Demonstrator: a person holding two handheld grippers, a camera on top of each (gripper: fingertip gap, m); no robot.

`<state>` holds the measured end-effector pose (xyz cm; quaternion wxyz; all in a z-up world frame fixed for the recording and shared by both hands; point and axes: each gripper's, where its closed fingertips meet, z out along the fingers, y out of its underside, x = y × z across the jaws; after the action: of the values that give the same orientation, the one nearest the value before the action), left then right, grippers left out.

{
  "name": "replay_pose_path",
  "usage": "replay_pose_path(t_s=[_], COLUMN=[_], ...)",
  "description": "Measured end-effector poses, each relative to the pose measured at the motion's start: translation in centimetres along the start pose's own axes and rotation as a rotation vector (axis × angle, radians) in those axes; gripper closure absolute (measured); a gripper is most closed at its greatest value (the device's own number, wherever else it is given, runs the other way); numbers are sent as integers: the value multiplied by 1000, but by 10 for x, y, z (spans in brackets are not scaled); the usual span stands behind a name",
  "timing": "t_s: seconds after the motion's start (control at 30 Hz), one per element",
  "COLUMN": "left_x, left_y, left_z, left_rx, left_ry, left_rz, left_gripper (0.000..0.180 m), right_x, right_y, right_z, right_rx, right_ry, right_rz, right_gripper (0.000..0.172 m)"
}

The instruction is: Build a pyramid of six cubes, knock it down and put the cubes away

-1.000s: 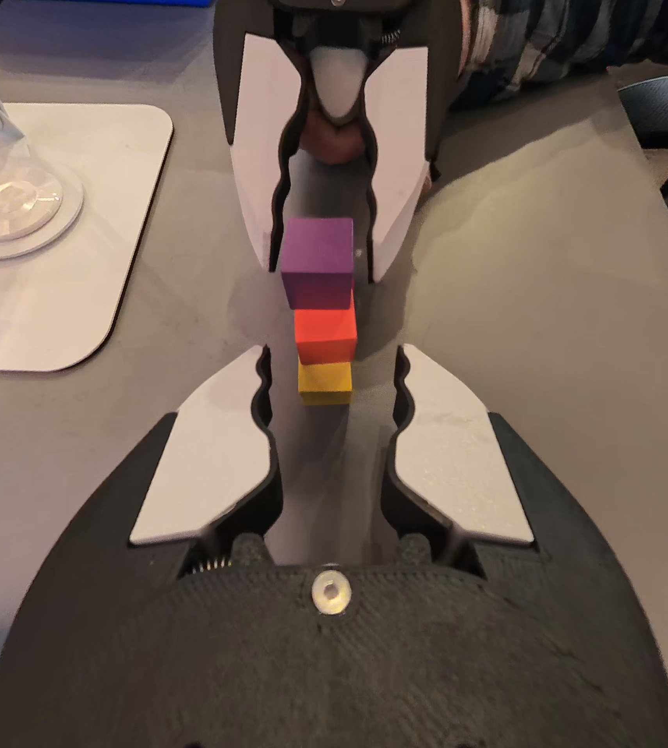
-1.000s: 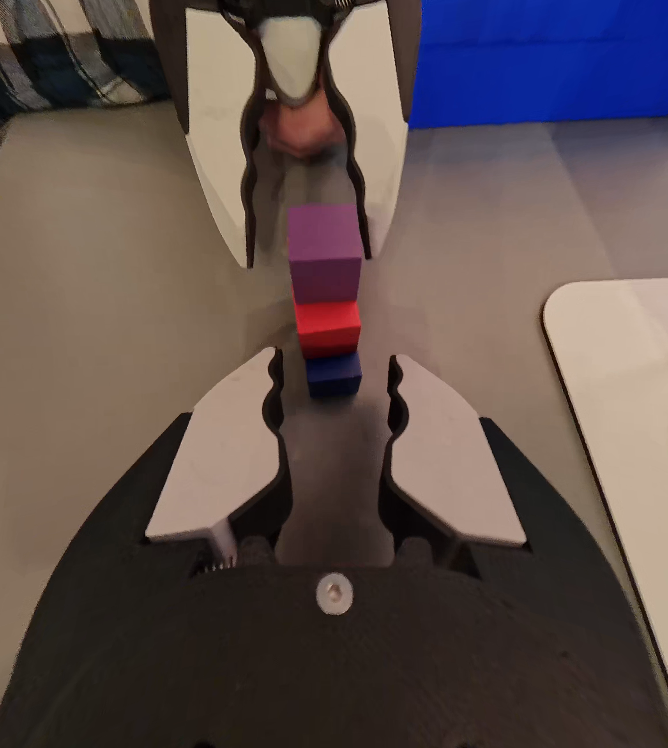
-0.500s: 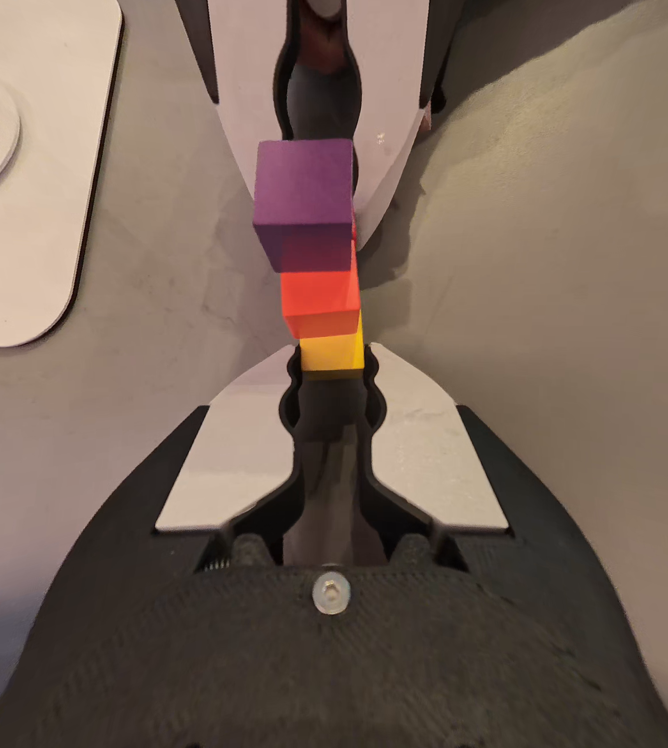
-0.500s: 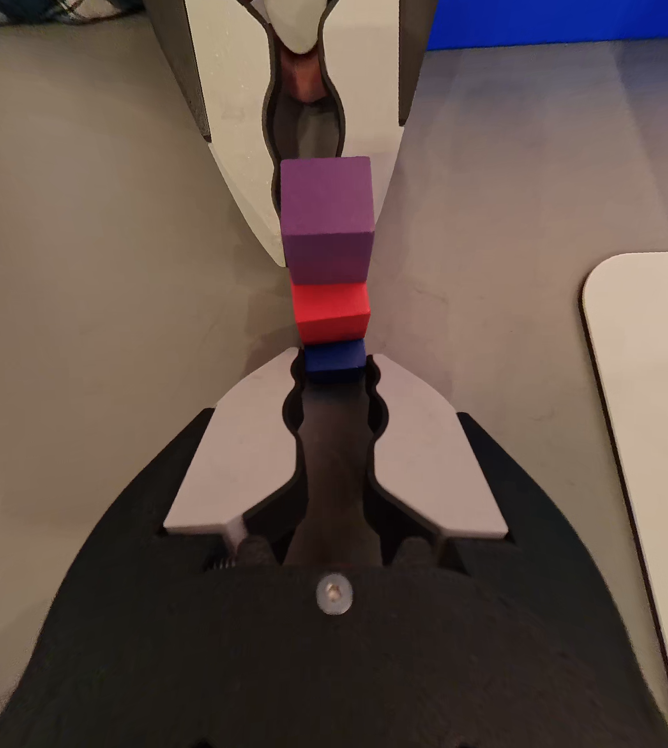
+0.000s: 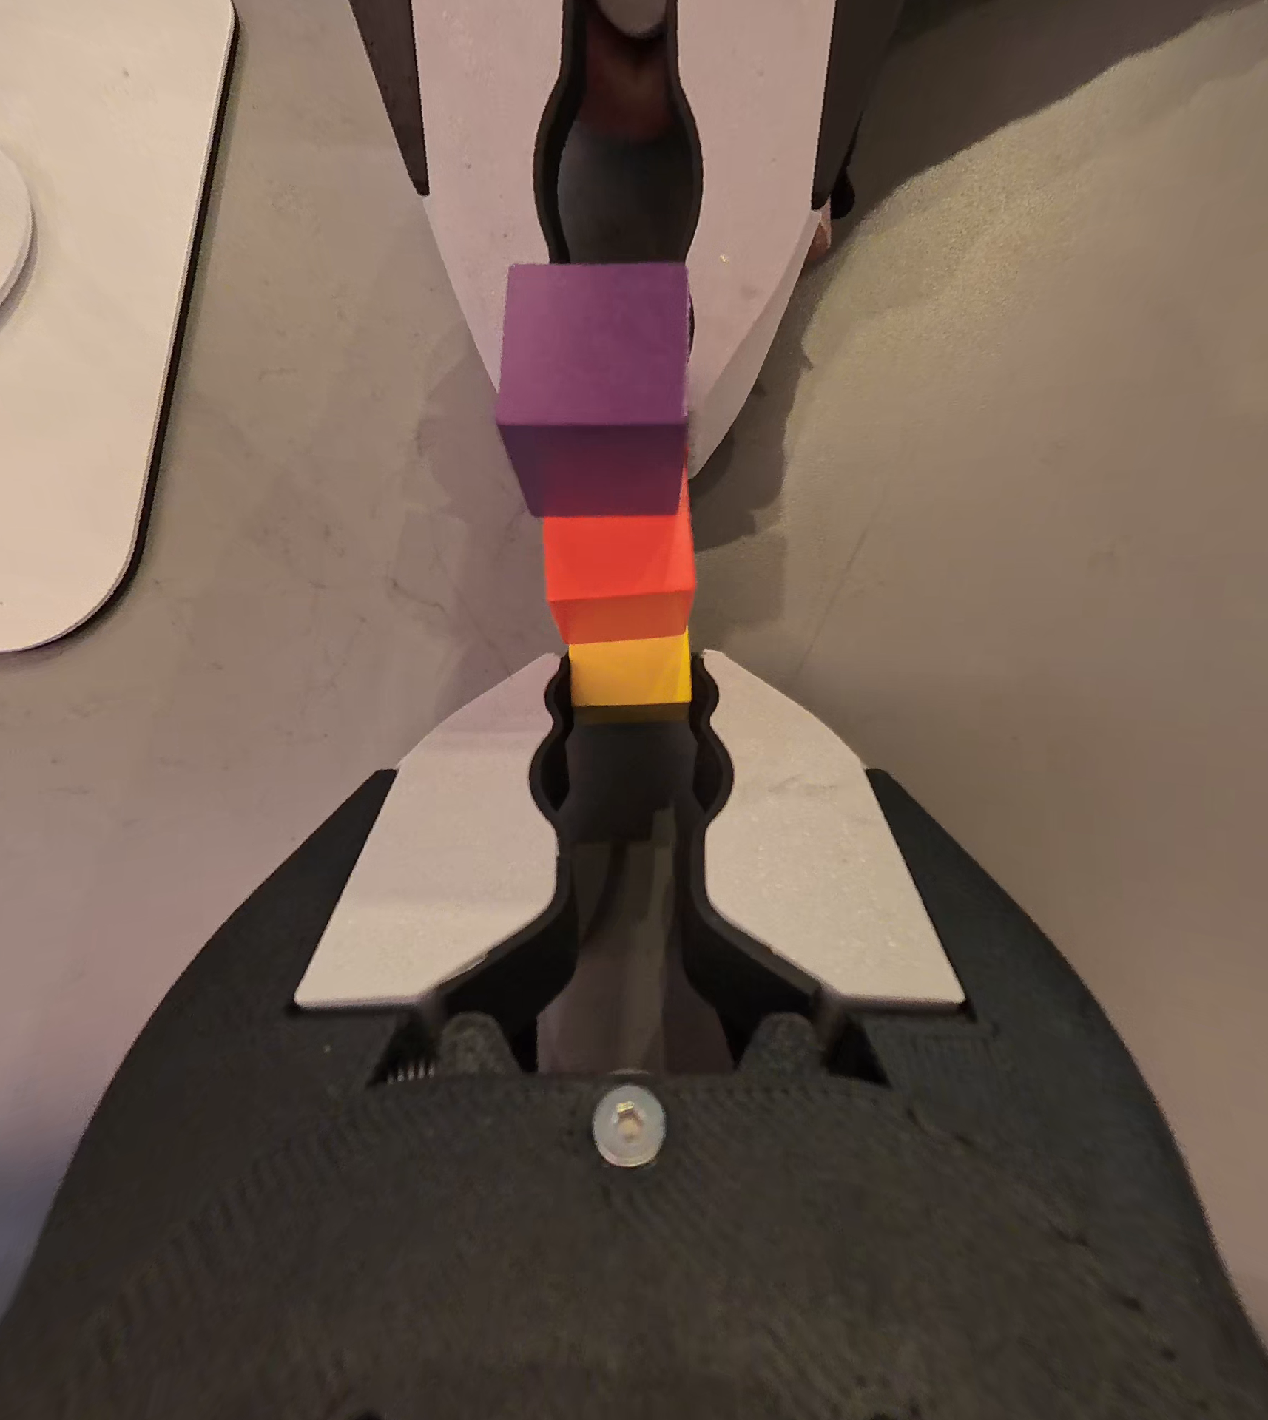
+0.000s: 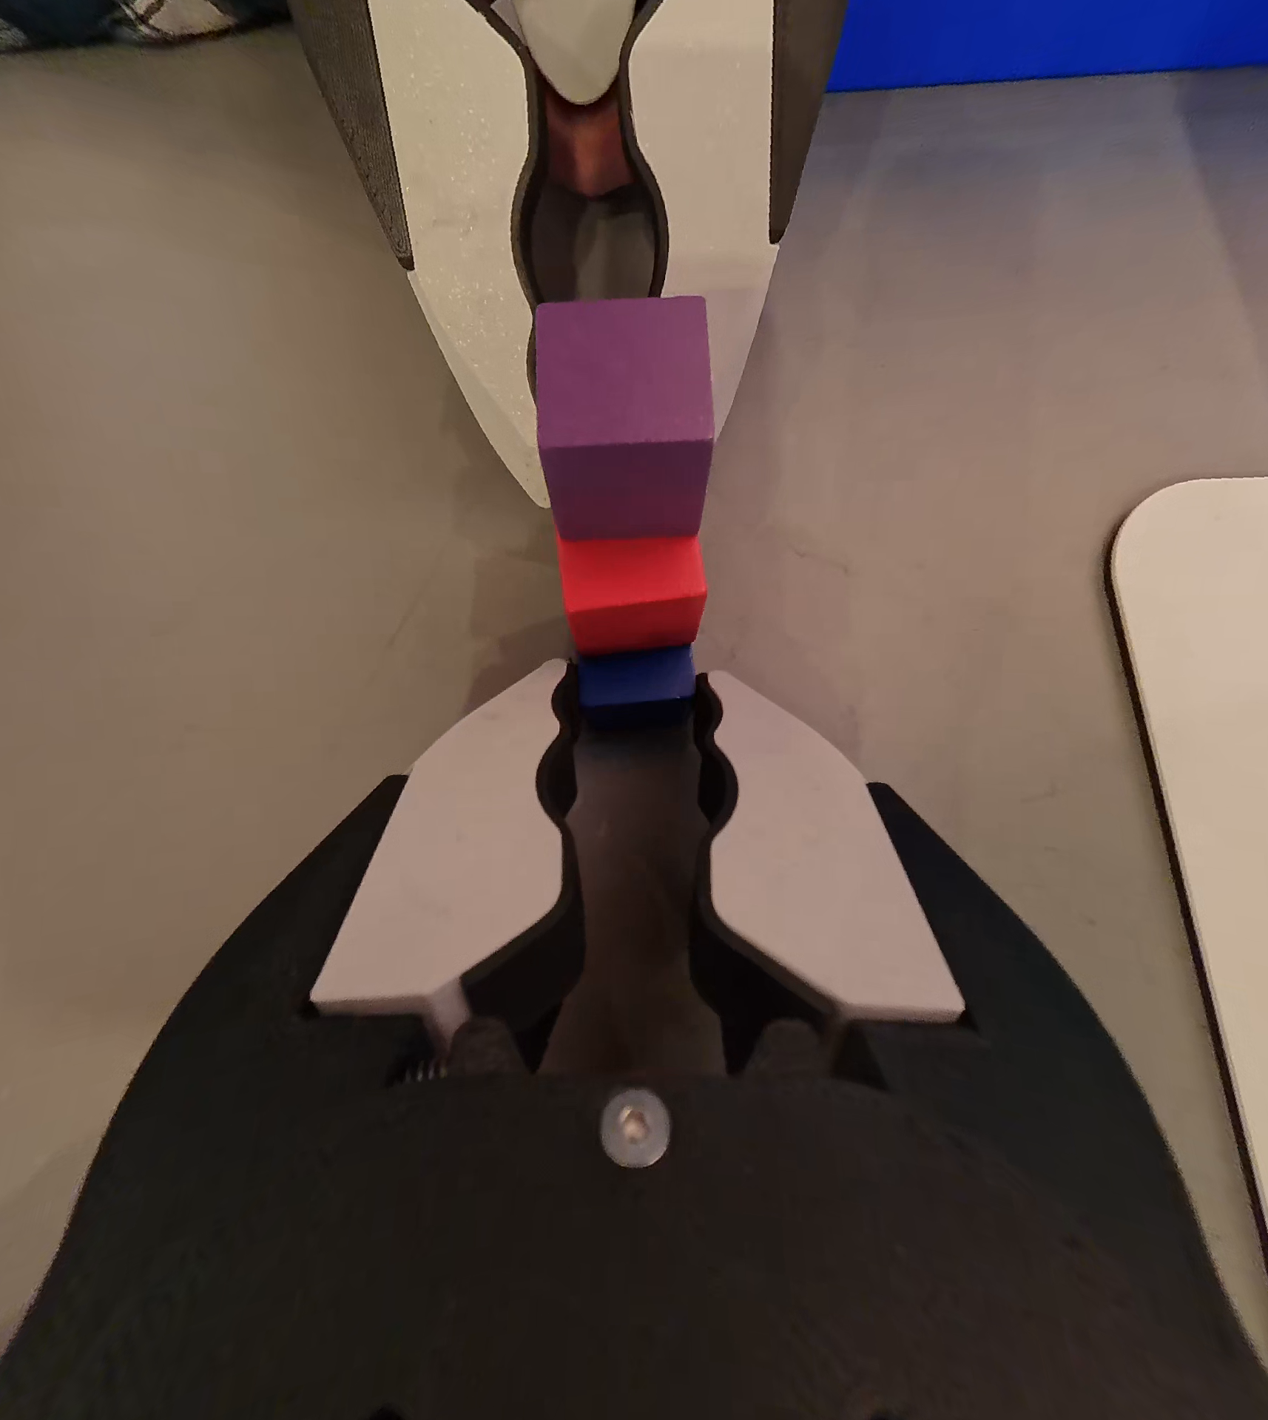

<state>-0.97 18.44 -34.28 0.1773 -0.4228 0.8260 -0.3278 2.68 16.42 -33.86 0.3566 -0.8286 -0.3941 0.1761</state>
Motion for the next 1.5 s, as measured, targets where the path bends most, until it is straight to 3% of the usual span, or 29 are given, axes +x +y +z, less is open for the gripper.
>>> replay_pose_path(t_s=[0.17, 0.27, 0.37, 0.63, 0.87, 1.5], left_x=[-1, -2, 0, 0, 0, -3], left_y=[0, 0, -2, -25, -25, -26], left_z=[1, 0, -4, -12, -9, -7], left_rx=[-2, -3, 30, 143, 149, 159], left_ry=[-7, -24, -18, -46, -33, -1], left_rz=[-3, -4, -12, 20, 18, 3], left_gripper=[152, 134, 129, 141, 152, 153], right_x=[0, 2, 3, 1, 1, 4], right_y=[-1, -2, -5, -21, -24, -25], right_z=[0, -1, -4, -4, -3, -2], right_rx=[0, 7, 38, 114, 118, 120], right_ry=[-3, 7, 6, -24, -21, -6], right_rz=[-1, 12, 23, 8, -4, 6], right_gripper=[144, 130, 129, 129, 143, 143])
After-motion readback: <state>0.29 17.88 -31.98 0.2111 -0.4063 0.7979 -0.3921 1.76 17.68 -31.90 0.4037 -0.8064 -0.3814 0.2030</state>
